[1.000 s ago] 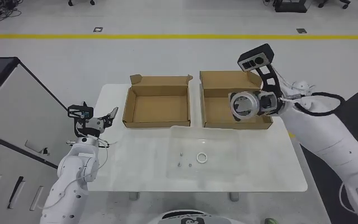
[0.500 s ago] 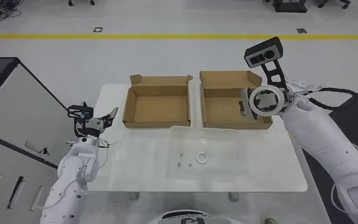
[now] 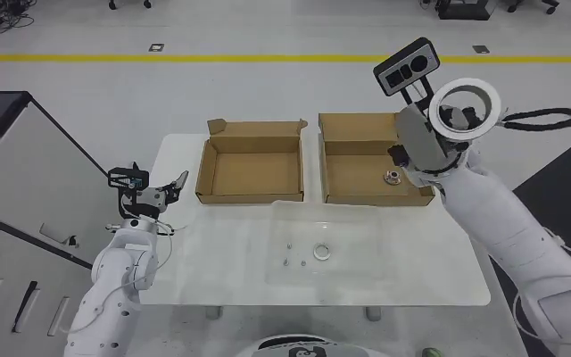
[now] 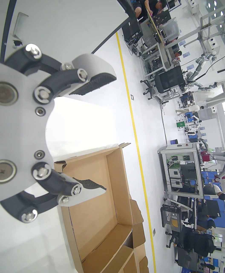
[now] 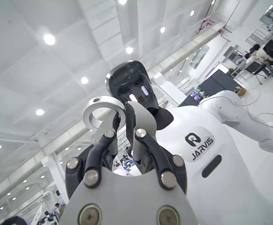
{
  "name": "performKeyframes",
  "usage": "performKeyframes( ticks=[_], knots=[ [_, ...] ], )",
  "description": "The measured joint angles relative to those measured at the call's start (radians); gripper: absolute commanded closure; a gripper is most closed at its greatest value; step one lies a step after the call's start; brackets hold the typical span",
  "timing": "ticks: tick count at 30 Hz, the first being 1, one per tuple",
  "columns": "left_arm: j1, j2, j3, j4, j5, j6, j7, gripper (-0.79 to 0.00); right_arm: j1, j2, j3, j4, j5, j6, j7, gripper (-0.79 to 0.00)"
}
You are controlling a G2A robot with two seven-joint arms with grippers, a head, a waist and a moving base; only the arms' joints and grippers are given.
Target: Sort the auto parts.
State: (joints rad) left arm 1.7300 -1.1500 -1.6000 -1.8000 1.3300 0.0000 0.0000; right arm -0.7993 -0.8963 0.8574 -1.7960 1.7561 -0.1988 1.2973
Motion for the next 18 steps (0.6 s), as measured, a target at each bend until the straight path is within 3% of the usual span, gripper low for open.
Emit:
performKeyframes(
  ticks=[11, 18],
  knots=[
    [0.000, 0.000, 0.000, 0.000, 0.000, 0.000, 0.000, -0.785, -0.011, -0.062, 0.012, 0.012, 0.075, 0.006, 0.064, 0.000],
    [0.000, 0.000, 0.000, 0.000, 0.000, 0.000, 0.000, -0.785, -0.008, -0.072, 0.068, 0.043, -0.141, -0.055, 0.028, 0.000]
  ],
)
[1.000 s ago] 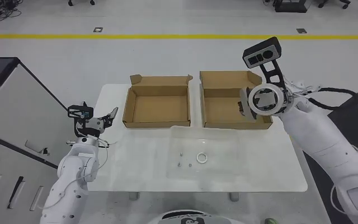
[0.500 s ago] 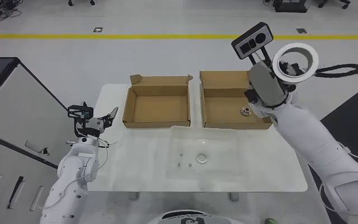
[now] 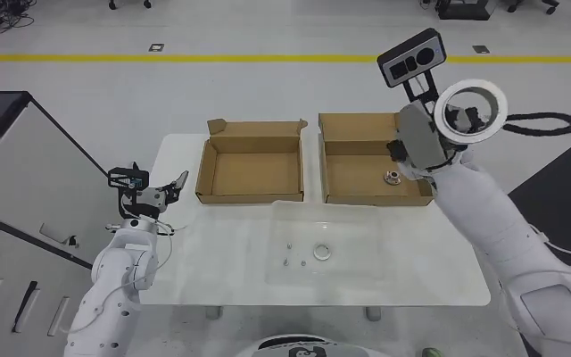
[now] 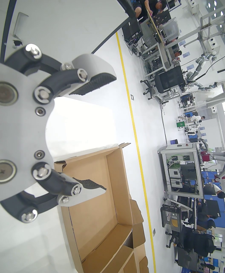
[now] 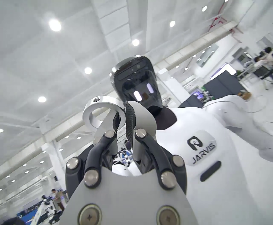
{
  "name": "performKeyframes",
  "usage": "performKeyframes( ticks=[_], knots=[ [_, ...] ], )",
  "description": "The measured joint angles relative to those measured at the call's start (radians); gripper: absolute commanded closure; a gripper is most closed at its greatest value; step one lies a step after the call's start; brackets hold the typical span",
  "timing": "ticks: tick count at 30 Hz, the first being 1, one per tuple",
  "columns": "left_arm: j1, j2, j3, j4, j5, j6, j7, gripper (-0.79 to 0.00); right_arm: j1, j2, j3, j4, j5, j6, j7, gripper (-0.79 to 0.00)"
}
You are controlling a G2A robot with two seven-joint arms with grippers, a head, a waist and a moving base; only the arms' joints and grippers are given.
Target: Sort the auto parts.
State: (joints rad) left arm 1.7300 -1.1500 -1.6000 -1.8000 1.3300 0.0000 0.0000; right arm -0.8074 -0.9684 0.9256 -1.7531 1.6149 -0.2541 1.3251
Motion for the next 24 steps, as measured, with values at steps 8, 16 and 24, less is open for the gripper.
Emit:
performKeyframes(
  ticks=[8, 16, 24],
  knots=[
    [0.000, 0.000, 0.000, 0.000, 0.000, 0.000, 0.000, -0.785, -0.019, -0.001, 0.057, -0.018, -0.237, 0.009, -0.068, 0.000],
    [0.000, 0.000, 0.000, 0.000, 0.000, 0.000, 0.000, -0.785, -0.070, -0.026, 0.066, -0.033, -0.082, 0.053, -0.039, 0.000],
    [0.000, 0.000, 0.000, 0.000, 0.000, 0.000, 0.000, -0.785, -0.097, -0.048, 0.097, -0.016, -0.020, 0.063, -0.031, 0.000]
  ],
)
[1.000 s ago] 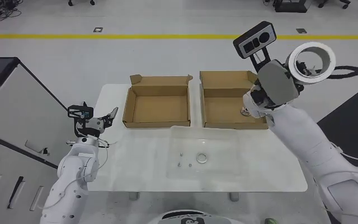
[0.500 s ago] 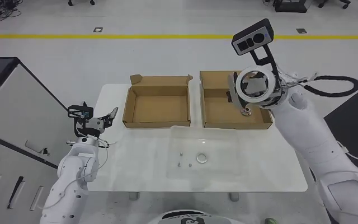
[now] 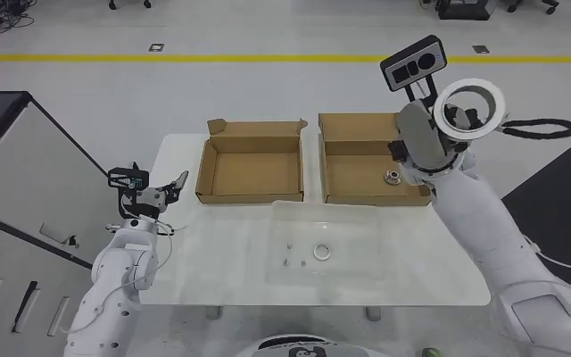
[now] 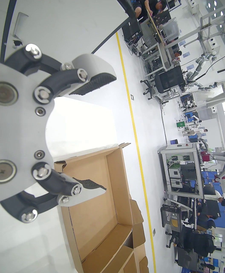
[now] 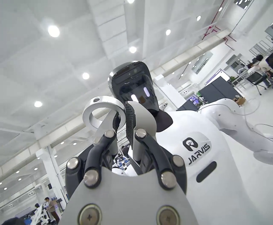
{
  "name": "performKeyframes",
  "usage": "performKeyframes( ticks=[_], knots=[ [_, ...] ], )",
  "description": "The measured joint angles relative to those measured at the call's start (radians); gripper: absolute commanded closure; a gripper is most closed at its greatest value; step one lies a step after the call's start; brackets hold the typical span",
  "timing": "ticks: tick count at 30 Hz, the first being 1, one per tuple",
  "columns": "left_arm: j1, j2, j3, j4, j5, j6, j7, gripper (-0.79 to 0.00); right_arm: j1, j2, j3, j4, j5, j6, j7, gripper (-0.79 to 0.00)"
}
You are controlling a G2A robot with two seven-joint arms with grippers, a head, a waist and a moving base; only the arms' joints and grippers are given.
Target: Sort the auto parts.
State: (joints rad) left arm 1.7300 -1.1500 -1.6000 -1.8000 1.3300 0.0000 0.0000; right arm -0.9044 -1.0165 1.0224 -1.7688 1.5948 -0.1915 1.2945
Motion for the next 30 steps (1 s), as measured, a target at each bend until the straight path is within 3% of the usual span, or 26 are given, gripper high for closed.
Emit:
performKeyframes(
  ticks=[11, 23, 30],
  knots=[
    [0.000, 0.000, 0.000, 0.000, 0.000, 0.000, 0.000, -0.785, -0.019, 0.004, 0.081, 0.001, -0.324, 0.007, -0.058, 0.000],
    [0.000, 0.000, 0.000, 0.000, 0.000, 0.000, 0.000, -0.785, -0.064, -0.019, 0.100, -0.004, -0.177, 0.062, -0.045, 0.000],
    [0.000, 0.000, 0.000, 0.000, 0.000, 0.000, 0.000, -0.785, -0.063, -0.022, 0.106, -0.002, -0.176, 0.074, -0.033, 0.000]
  ],
)
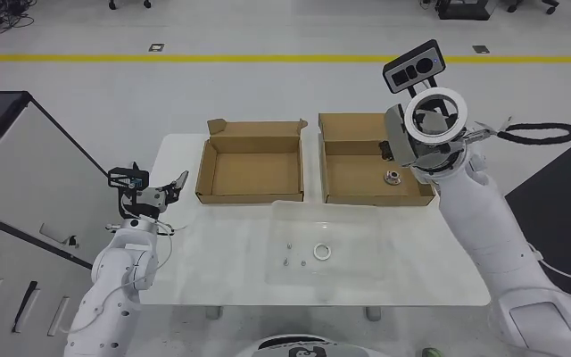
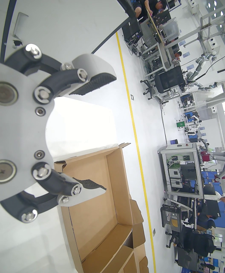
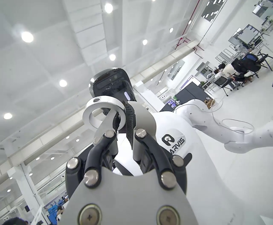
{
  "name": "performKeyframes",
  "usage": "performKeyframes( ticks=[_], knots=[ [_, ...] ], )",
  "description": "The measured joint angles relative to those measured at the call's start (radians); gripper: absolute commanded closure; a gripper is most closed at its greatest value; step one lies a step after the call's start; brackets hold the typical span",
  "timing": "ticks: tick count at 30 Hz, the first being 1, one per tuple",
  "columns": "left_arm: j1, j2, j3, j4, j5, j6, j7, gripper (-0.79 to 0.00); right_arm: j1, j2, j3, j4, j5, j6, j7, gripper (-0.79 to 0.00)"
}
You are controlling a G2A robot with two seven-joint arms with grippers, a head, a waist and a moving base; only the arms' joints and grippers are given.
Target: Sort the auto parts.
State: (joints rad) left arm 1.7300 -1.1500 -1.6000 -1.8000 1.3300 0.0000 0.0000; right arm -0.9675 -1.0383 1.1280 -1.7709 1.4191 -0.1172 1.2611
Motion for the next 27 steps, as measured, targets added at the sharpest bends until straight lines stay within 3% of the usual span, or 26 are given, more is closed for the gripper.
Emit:
performKeyframes(
  ticks=[12, 15, 21, 27],
  knots=[
    [0.000, 0.000, 0.000, 0.000, 0.000, 0.000, 0.000, -0.785, -0.001, 0.001, 0.003, 0.001, -0.005, 0.001, -0.005, 0.000],
    [0.000, 0.000, 0.000, 0.000, 0.000, 0.000, 0.000, -0.785, -0.019, 0.009, 0.040, 0.012, -0.095, 0.024, -0.058, 0.000],
    [0.000, 0.000, 0.000, 0.000, 0.000, 0.000, 0.000, -0.785, -0.068, 0.047, 0.181, 0.049, -0.412, 0.121, -0.124, 0.000],
    [0.000, 0.000, 0.000, 0.000, 0.000, 0.000, 0.000, -0.785, -0.095, 0.105, 0.316, -0.006, -1.017, 0.270, -0.222, 0.000]
  ],
)
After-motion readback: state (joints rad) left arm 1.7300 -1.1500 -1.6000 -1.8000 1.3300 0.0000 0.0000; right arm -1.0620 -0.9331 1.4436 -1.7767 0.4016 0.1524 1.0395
